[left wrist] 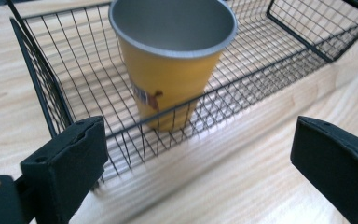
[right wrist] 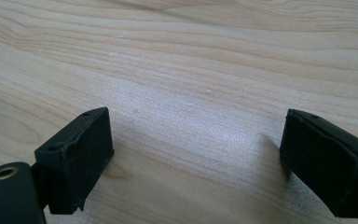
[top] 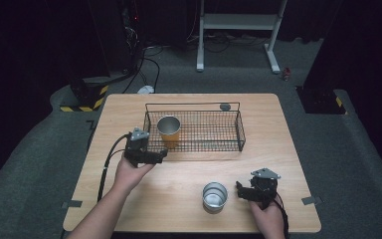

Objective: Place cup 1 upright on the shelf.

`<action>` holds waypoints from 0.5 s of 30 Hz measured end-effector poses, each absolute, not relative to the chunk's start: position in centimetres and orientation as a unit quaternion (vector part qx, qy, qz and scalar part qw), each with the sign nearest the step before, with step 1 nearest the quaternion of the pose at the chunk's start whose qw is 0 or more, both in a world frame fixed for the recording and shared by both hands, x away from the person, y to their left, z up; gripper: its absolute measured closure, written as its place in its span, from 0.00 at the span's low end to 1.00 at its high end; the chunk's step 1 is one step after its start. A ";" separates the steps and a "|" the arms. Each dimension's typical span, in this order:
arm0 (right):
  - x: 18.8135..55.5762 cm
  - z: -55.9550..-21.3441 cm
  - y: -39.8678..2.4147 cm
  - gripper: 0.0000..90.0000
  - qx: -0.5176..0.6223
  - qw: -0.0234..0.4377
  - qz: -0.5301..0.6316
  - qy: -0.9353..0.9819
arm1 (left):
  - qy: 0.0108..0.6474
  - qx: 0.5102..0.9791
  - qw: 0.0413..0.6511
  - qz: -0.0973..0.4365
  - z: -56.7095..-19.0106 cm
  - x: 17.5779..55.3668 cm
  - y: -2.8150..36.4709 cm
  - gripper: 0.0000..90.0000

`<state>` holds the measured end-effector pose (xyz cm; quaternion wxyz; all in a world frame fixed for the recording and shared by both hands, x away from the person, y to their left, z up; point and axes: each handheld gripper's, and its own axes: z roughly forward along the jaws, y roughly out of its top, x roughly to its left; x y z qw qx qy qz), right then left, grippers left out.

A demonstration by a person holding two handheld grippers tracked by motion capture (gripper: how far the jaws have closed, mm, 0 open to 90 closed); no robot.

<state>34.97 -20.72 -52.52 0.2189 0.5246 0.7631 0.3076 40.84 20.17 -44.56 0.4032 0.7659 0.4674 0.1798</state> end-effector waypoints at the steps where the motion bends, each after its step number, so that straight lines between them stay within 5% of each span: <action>1: 35.0 -52.5 -20.7 0.10 0.525 0.219 0.308 0.763 | 0.467 0.767 0.404 0.177 -44.7 40.6 20.3 0.06; 15: 35.0 -52.5 -20.7 0.10 0.525 0.219 0.308 0.763 | 0.458 0.784 0.388 0.159 -48.1 36.9 22.0 0.08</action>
